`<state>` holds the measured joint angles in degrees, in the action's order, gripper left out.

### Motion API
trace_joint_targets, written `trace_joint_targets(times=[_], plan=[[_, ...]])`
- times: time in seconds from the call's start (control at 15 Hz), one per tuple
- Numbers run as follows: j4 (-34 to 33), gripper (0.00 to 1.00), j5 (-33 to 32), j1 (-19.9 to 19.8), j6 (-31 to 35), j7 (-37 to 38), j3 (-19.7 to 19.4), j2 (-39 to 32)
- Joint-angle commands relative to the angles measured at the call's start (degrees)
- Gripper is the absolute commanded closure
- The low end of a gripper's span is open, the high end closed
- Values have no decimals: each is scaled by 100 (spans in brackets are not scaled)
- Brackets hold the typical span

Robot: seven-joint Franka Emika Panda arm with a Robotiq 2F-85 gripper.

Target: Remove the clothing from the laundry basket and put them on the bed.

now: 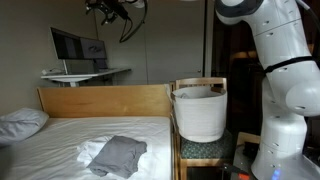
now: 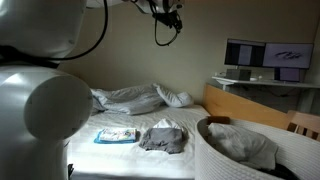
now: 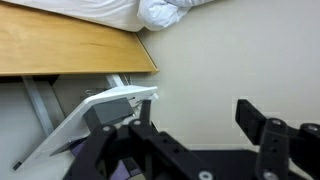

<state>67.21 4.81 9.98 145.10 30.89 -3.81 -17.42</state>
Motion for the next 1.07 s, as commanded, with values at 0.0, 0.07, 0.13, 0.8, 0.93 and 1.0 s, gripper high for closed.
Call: trace_joint_targets(times=[0.0, 0.07, 0.13, 0.8, 0.93, 1.0], plan=[[1318, 0, 383, -334, -392, -582, 35, 836], [1560, 0, 488, -423, -589, -710, 13, 989], [1820, 0, 564, -518, -923, -818, -48, 1184], [3181, 0, 140, -1927, -3051, -440, -975, 1721], [3519, 0, 40, -2128, -2533, -133, -1088, 1556], [3680, 0, 25, -2214, -2245, 29, -1147, 1429]])
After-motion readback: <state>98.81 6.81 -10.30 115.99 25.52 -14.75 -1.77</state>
